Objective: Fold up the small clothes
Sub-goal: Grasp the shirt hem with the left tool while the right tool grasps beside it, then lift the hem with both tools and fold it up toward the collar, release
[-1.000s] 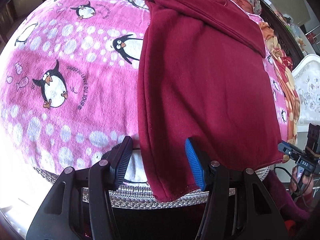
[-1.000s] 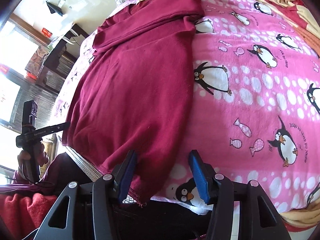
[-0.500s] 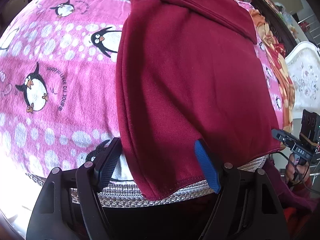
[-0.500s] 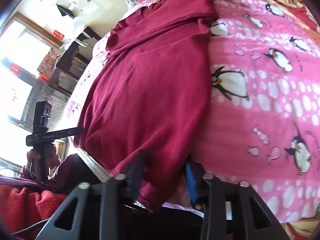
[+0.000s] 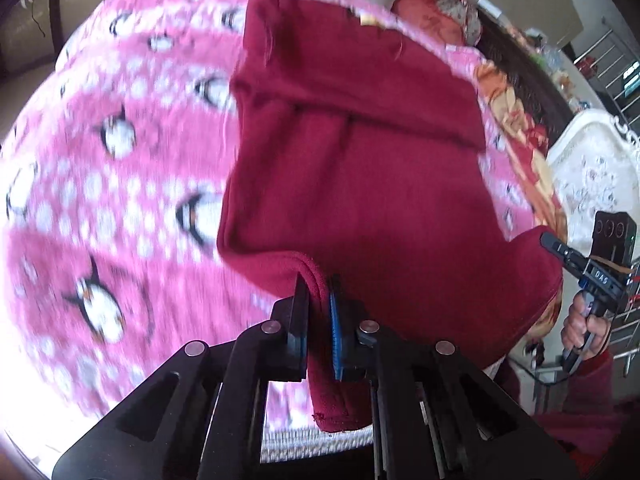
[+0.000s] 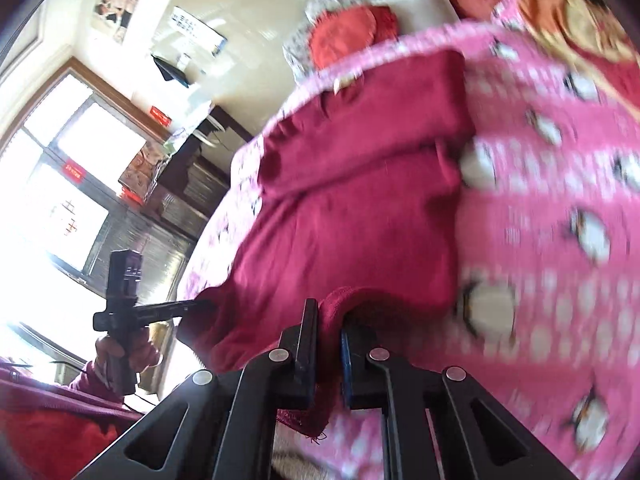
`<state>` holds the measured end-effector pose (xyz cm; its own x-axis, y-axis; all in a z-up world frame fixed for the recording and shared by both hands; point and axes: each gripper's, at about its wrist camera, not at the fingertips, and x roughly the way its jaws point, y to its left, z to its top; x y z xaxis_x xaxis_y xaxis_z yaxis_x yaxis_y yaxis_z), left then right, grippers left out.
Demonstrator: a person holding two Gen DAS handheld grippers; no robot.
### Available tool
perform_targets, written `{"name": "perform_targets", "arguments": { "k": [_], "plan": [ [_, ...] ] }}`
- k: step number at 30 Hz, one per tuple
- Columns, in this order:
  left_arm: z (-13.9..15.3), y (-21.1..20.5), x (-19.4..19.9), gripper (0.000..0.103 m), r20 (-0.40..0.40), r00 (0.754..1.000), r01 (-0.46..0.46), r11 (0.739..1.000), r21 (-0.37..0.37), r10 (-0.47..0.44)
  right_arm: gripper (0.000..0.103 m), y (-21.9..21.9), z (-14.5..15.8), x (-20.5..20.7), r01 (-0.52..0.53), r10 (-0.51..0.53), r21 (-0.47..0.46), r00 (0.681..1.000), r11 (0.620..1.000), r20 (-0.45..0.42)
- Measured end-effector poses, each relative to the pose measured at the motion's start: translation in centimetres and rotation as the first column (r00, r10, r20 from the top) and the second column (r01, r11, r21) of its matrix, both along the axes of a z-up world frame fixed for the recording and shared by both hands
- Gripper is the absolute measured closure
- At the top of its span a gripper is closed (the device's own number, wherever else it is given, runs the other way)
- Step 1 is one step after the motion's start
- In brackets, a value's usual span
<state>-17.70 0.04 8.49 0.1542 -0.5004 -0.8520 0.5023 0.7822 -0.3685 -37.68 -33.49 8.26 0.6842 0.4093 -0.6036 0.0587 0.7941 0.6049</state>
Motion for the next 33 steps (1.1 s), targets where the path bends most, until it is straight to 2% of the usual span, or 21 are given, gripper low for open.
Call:
{"name": "perform_targets", "arguments": {
  "k": [8,13,22,25,27,30,32,33],
  "plan": [
    [3.3,-3.9,7.3,0.096,0.122,0.992,-0.027,0.998,-0.064,0.034,0.095,-3.7,2.9,6.6,0.09,-0.085,-0.05,0.991,0.995,0.105],
    [4.4,-6.3,12.6,0.096,0.161,0.986,-0.038,0.996,-0.086,0.052,0.095,-6.4,4.0,10.9,0.126,-0.117,-0.069,0.986,0.99,0.12],
    [4.0,-10.9,21.1,0.096,0.153,0.98,-0.109,0.989,-0.102,0.124,0.095,-11.5,4.5,19.4,0.195,-0.185,-0.084,0.977,0.977,0.108],
    [3.2,-11.6,23.6,0.096,0.105,0.986,-0.119,0.987,-0.111,0.13,0.095,-12.7,3.4,21.8,0.213,-0.207,-0.091,0.976,0.973,0.071],
    [2.7,-11.5,25.0,0.094,0.06,0.989,-0.127,0.984,-0.127,0.135,0.095,-14.1,2.1,23.3,0.246,-0.246,-0.06,0.969,0.967,0.016],
    [2.5,-10.9,25.9,0.079,0.039,0.99,-0.129,0.983,-0.134,0.135,0.094,-16.4,0.7,23.9,0.282,-0.281,0.057,0.959,0.958,-0.025],
    [3.2,-10.0,25.8,0.04,0.091,0.981,-0.156,0.977,-0.144,0.17,0.089,-16.8,0.9,23.5,0.284,-0.284,0.078,0.959,0.956,-0.01],
    [3.7,-9.6,25.9,0.035,0.108,0.976,-0.169,0.973,-0.16,0.187,0.075,-16.8,1.4,23.1,0.293,-0.294,0.057,0.956,0.954,0.005]
  ]
}}
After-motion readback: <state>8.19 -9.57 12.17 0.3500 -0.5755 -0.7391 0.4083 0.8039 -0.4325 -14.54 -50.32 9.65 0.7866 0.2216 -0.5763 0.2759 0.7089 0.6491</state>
